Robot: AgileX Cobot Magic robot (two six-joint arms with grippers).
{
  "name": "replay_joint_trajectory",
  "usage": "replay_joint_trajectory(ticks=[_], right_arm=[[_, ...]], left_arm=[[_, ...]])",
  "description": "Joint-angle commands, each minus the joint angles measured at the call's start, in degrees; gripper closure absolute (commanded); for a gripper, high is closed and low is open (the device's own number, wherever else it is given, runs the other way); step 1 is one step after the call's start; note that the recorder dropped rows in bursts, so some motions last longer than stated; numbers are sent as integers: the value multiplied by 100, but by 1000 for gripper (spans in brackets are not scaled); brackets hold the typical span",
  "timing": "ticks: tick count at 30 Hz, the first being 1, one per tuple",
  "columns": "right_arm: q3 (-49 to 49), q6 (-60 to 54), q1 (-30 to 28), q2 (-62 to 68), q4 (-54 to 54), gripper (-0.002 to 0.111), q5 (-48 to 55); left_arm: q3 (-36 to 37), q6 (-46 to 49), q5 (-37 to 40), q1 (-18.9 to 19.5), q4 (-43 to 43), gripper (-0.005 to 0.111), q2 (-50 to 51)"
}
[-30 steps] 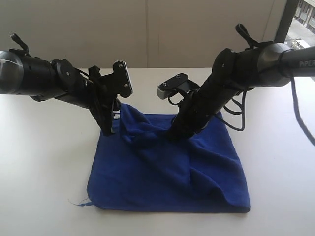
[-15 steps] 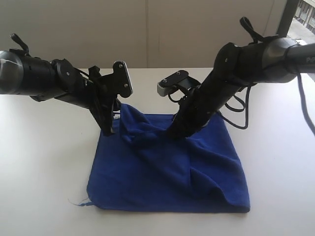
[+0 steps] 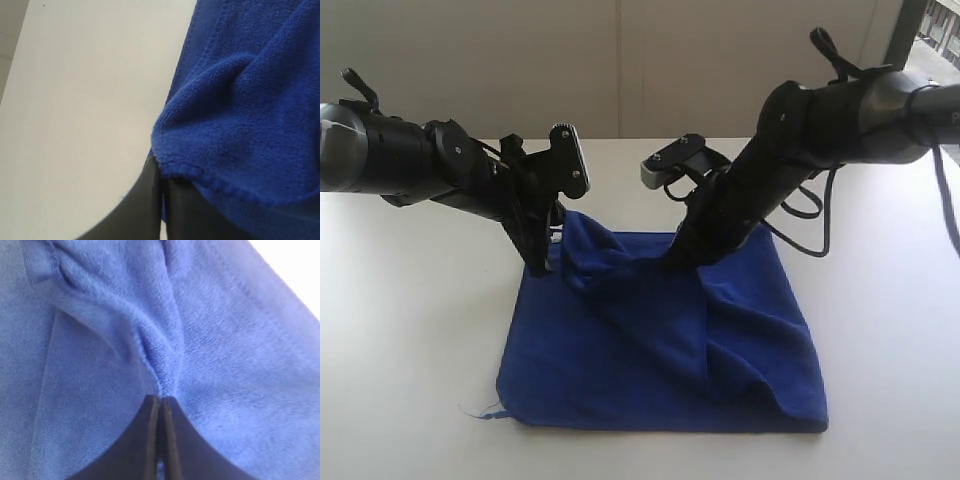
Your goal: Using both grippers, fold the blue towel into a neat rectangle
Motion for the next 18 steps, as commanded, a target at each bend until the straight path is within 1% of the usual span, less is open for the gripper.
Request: replay_joint_trajectory(ticks=[1, 6, 9, 11, 13, 18], right_arm=[[1, 226, -23, -413, -282, 108, 13], [1, 322, -23, -905, -357, 108, 423], [1, 360, -23, -1199, -357, 108, 684], [1, 464, -23, -1408, -357, 108, 789], [1, 464, -23, -1660, -357, 108, 916], [1, 596, -13, -2300, -305, 108, 1375]], left_arm=[[-16, 13, 75, -15, -53, 107, -68], [-16, 258, -5, -15, -53, 107, -273], [-16, 268, -281, -15, -53, 107, -479], [-38, 303, -456, -15, 101, 107, -609], [-128, 488, -414, -15, 258, 107, -673], [-471, 813, -364, -75, 283, 107, -697]])
